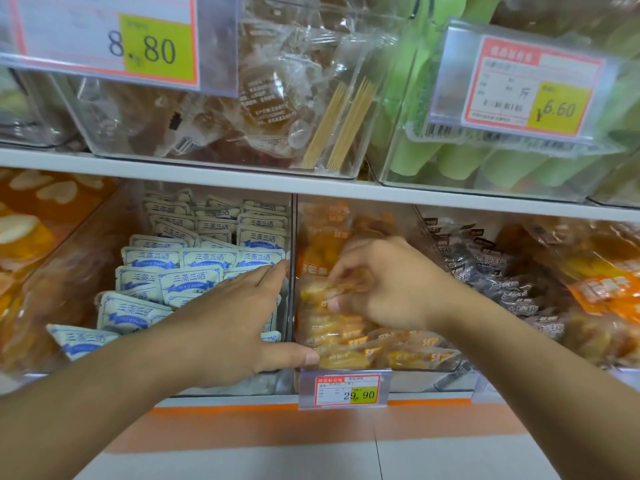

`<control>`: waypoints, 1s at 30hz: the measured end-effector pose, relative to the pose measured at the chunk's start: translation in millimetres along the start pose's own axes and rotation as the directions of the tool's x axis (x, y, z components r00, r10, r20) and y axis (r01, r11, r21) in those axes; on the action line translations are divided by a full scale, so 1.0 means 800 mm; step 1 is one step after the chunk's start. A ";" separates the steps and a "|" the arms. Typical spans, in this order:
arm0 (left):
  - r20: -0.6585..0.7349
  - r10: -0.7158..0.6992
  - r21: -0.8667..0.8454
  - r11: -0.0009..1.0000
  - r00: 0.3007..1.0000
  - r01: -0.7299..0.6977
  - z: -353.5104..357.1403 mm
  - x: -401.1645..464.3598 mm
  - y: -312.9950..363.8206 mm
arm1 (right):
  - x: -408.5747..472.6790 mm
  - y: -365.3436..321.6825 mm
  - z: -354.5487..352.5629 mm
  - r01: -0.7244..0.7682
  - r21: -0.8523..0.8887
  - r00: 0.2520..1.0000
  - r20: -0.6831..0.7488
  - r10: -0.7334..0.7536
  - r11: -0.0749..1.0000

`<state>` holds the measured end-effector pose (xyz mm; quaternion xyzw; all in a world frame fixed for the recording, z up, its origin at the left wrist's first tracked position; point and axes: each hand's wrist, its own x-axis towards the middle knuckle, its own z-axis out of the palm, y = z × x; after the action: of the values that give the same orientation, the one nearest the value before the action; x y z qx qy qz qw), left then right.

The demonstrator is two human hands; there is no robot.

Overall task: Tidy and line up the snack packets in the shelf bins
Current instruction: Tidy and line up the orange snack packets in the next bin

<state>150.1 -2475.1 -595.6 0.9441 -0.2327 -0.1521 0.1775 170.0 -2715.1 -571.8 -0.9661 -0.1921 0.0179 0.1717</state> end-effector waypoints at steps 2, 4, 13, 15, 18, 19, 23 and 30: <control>0.000 0.012 -0.007 1.000 1.000 -0.012 0.000 0.001 -0.002 | -0.007 -0.002 0.001 0.018 -0.017 1.000 -0.006 -0.018 1.000; 0.005 0.008 -0.015 1.000 1.000 -0.008 0.001 0.002 -0.005 | -0.011 -0.001 0.006 0.016 -0.010 1.000 -0.021 -0.017 1.000; 0.008 -0.044 -0.045 0.998 0.999 0.044 0.003 -0.001 -0.002 | -0.015 -0.001 0.022 -0.115 0.062 0.975 -0.183 0.124 0.991; 0.012 -0.044 -0.059 0.997 0.999 0.044 0.003 -0.003 0.000 | -0.018 -0.002 0.019 -0.092 0.087 0.982 -0.159 0.105 0.992; 0.020 -0.042 -0.072 0.996 0.999 0.043 0.001 -0.003 0.000 | -0.022 -0.001 0.010 -0.065 0.149 0.989 -0.119 0.083 0.987; 0.025 -0.043 -0.076 0.996 0.999 0.045 0.000 -0.003 -0.001 | -0.023 0.000 0.007 -0.058 0.159 0.992 -0.099 0.075 0.986; 0.027 -0.024 -0.118 0.993 0.999 0.027 0.001 -0.004 -0.005 | -0.026 0.004 0.002 0.008 0.130 0.999 -0.052 -0.002 0.991; 0.022 -0.029 -0.130 0.991 0.999 0.032 0.003 -0.002 -0.013 | -0.030 0.009 -0.008 0.115 0.053 0.993 0.001 -0.116 0.992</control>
<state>151.9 -2466.4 -601.5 0.9323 -0.2097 -0.1793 0.2340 150.8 -2732.5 -568.6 -0.9485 -0.2475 0.0149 0.1973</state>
